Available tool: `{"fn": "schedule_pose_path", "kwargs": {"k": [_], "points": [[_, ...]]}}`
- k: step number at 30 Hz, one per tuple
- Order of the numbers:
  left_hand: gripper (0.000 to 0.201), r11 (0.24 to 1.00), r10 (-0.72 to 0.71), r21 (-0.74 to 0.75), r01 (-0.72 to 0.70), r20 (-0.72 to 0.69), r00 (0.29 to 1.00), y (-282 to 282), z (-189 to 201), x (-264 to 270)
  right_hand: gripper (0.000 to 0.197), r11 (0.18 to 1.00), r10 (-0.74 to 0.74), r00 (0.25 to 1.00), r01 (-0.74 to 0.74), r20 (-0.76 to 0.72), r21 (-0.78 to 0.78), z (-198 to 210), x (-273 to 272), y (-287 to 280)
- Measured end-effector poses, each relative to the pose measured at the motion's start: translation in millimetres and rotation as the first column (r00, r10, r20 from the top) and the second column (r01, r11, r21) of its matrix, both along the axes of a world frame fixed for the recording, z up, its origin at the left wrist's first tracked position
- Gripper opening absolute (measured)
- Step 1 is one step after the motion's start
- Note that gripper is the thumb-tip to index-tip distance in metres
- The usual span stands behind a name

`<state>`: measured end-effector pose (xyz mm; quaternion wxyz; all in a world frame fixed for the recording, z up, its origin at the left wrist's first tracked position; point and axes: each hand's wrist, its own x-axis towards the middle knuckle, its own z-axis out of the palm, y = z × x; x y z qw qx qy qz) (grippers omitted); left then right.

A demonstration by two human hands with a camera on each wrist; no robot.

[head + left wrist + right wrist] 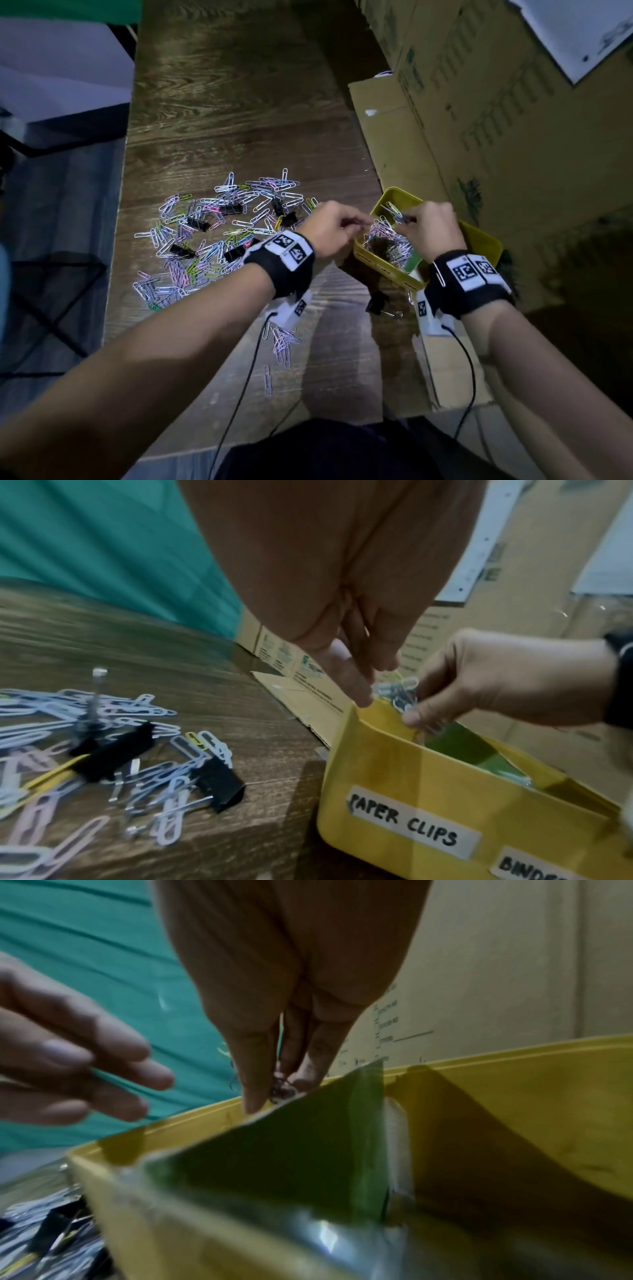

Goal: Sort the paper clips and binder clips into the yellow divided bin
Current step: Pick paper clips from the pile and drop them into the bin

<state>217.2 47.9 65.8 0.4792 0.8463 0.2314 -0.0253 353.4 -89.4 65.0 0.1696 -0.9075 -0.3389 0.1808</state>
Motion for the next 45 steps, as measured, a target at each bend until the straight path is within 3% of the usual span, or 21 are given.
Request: {"fn": "schedule_pose_path", "kwargs": {"k": [3, 5, 8, 12, 16, 19, 24, 28, 31, 35, 38, 41, 43, 45], "points": [[0.021, 0.994, 0.11, -0.002, -0.11, 0.01, 0.994, 12.9, -0.8, -33.7, 0.044, 0.986, 0.047, 0.996, -0.059, -0.076, -0.156, -0.7, -3.0, 5.6], [0.016, 0.992, 0.125, 0.042, -0.122, -0.067, 0.99, 23.7, -0.6, -67.4, 0.049, 0.981, 0.077, 0.993, -0.091, -0.084, -0.171, 0.8, -7.7, 6.1], [0.012, 0.988, 0.091, 0.142, -0.059, -0.229, 0.969, 42.0, -2.2, -130.3, 0.049, 0.995, 0.094, 0.995, -0.096, -0.043, -0.039, 6.2, -16.9, 5.7], [0.017, 0.954, 0.056, 0.289, 0.084, -0.445, 0.894, 54.3, -17.1, -207.2, 0.033, 0.964, 0.197, 0.979, -0.202, 0.047, 0.174, 20.0, -55.3, 11.3], [0.039, 0.938, 0.065, 0.31, 0.153, -0.592, 0.803, 50.5, -37.1, -261.7, 0.031, 0.899, 0.427, 0.902, -0.417, -0.057, 0.137, 14.0, -119.1, 25.0], [0.046, 0.932, 0.075, 0.33, 0.152, -0.584, 0.808, 41.8, -49.1, -276.5, 0.035, 0.818, 0.572, 0.805, -0.573, -0.155, 0.044, -11.8, -159.2, 40.5], [0.018, 0.95, 0.058, 0.299, 0.092, -0.458, 0.887, 44.1, -53.3, -278.1, 0.051, 0.688, 0.681, 0.697, -0.714, -0.223, -0.131, -56.8, -199.8, 64.1], [0.004, 0.973, 0.135, 0.217, -0.081, -0.247, 0.96, 70.7, -46.9, -271.9, 0.069, 0.694, 0.661, 0.732, -0.681, -0.167, -0.235, -73.1, -207.6, 69.1], [0.005, 0.949, 0.282, 0.193, -0.251, -0.156, 0.947, 94.2, -44.4, -257.9, 0.073, 0.749, 0.611, 0.776, -0.63, -0.154, -0.204, -75.7, -209.8, 70.6], [0.031, 0.928, 0.373, 0.074, -0.365, -0.16, 0.914, 113.5, -43.7, -253.6, 0.067, 0.83, 0.528, 0.839, -0.543, -0.131, -0.128, -75.6, -213.1, 56.3], [0.045, 0.913, 0.377, 0.217, -0.344, -0.133, 0.917, 121.9, -54.8, -279.7, 0.065, 0.877, 0.427, 0.898, -0.44, -0.106, -0.193, -74.3, -219.6, 36.3], [0.049, 0.886, 0.321, 0.423, -0.189, -0.268, 0.908, 110.9, -69.9, -312.8, 0.086, 0.853, 0.387, 0.909, -0.417, -0.156, -0.314, -77.4, -228.0, 19.8], [0.055, 0.893, 0.32, 0.424, -0.15, -0.363, 0.875, 91.2, -77.8, -327.5, 0.098, 0.833, 0.4, 0.895, -0.445, -0.198, -0.329, -81.7, -233.4, 14.6], [0.058, 0.91, 0.341, 0.364, -0.2, -0.378, 0.861, 67.1, -83.8, -332.7, 0.101, 0.827, 0.423, 0.877, -0.477, -0.23, -0.298, -85.4, -243.0, 14.7]]}}
